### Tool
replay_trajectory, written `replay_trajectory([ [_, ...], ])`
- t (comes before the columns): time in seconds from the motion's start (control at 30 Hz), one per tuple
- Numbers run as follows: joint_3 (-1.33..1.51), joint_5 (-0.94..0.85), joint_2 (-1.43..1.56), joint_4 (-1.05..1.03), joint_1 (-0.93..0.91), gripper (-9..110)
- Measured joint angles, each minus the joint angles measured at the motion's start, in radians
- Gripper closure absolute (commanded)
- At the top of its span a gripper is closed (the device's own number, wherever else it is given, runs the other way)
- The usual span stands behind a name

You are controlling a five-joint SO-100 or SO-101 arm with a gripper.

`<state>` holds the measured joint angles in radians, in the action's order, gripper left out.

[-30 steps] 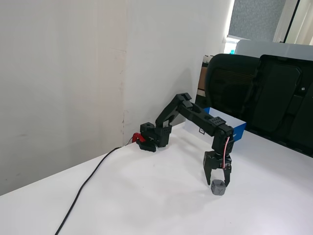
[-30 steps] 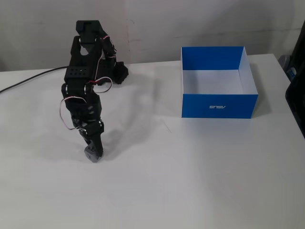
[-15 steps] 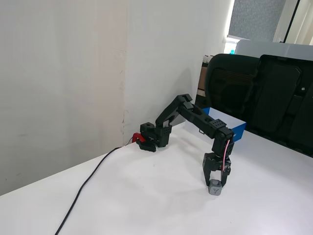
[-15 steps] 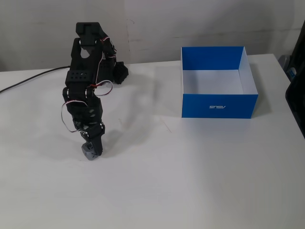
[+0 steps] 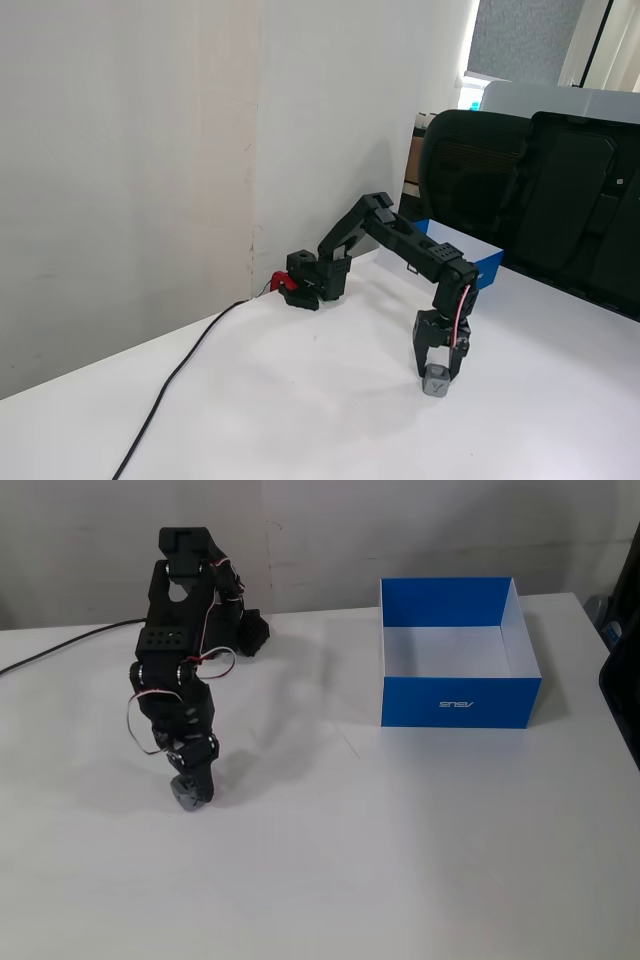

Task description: Grasp the gray block and put it in the box.

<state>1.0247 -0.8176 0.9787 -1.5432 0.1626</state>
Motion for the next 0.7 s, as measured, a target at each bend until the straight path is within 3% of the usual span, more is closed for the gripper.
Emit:
replay_trajectory([
  [0.7,-0.166,0.186,0.155,-0.175,-0.132,101],
])
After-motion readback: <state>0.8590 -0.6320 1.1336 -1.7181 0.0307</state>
